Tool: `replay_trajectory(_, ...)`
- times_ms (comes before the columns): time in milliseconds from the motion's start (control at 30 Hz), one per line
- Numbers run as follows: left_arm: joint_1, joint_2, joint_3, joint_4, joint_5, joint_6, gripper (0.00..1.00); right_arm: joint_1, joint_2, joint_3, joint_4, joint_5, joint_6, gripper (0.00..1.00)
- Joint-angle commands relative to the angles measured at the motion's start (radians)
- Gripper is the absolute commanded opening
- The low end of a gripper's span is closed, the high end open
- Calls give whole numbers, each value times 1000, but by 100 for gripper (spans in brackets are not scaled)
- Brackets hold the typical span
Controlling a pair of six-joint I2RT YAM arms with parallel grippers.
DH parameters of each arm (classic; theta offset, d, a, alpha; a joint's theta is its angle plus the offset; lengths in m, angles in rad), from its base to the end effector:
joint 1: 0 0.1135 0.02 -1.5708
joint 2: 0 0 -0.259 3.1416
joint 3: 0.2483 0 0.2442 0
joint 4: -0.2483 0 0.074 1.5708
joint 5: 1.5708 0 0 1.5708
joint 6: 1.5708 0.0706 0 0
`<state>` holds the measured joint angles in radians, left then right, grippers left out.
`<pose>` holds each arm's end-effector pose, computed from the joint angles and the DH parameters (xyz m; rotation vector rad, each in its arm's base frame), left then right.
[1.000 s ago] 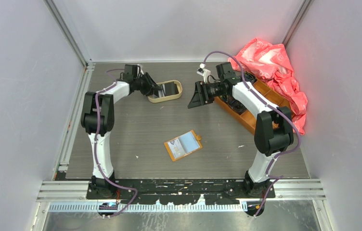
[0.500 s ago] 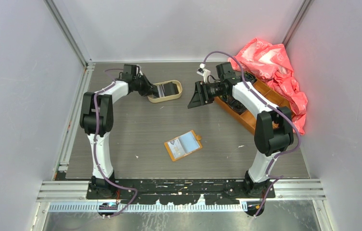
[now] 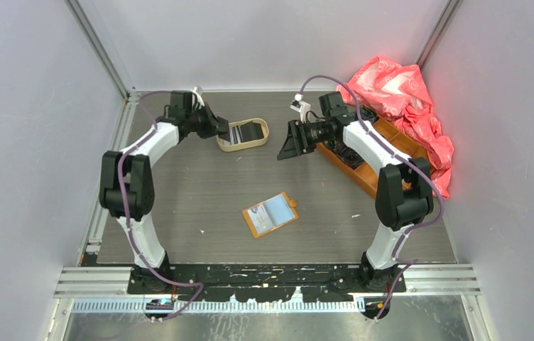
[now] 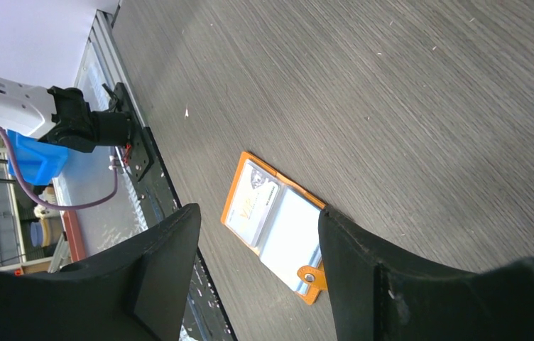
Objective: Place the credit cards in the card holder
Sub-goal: Pick up the credit card from the storage box.
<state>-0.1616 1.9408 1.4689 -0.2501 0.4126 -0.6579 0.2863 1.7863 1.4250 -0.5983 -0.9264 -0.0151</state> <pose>0.4454 -0.1013 0.2092 -0.3653 2.3557 -0.8828 0.3532 0.1628 0.2436 -0.7260 2.2903 1.2757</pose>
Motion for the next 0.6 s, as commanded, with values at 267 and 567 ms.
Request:
replay_trajectory(267,-118,-575,-686,839,175,-39,0,21,-311,-290,323,-202,-76,68)
replay_trajectory(567,-403,-900,-1127,1243,-38,-35,0,104,-447,-466,426,-290,-91,69)
